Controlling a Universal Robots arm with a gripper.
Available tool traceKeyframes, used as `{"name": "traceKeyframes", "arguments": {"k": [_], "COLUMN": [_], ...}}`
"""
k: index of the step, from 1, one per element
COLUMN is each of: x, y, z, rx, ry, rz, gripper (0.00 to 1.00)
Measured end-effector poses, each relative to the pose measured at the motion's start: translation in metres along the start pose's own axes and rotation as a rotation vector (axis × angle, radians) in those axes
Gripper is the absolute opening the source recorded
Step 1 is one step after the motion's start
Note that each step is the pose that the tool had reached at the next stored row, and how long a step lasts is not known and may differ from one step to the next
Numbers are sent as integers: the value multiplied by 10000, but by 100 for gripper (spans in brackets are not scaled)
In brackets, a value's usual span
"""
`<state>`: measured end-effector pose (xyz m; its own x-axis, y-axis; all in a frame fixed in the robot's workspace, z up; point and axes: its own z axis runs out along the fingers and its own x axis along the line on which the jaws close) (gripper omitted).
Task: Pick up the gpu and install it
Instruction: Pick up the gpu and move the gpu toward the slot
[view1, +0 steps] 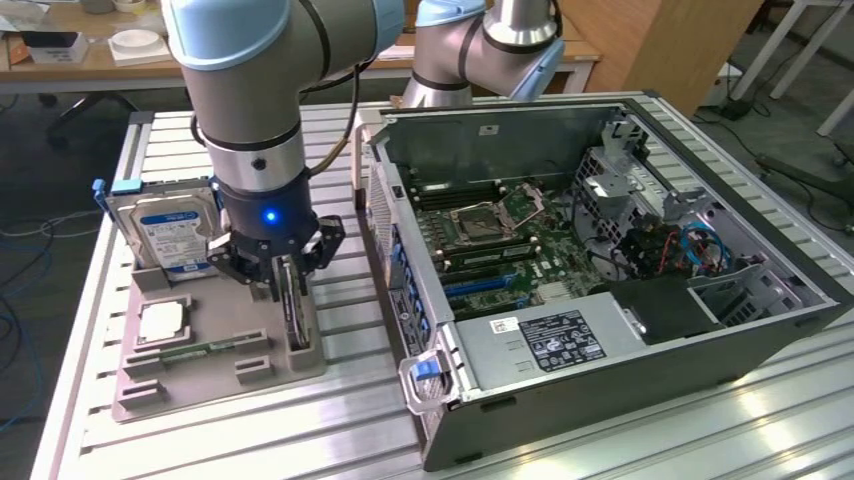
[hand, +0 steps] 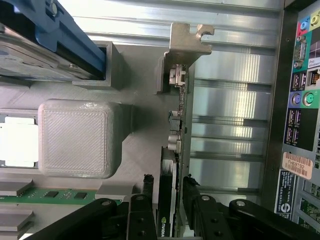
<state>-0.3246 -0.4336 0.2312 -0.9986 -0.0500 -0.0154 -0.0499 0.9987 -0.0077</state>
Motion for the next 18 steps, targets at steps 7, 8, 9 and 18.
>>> {"name": "traceKeyframes", "arguments": {"k": [7, 8, 9, 18], "x": [5, 6, 7, 7], "y": [0, 0, 0, 0], "z": [8, 10, 12, 13], "rx": [-4, -5, -4, -4], "ry": [-4, -2, -1, -2], "rz": [-114, -134, -148, -150], "gripper": [37, 37, 37, 36]}}
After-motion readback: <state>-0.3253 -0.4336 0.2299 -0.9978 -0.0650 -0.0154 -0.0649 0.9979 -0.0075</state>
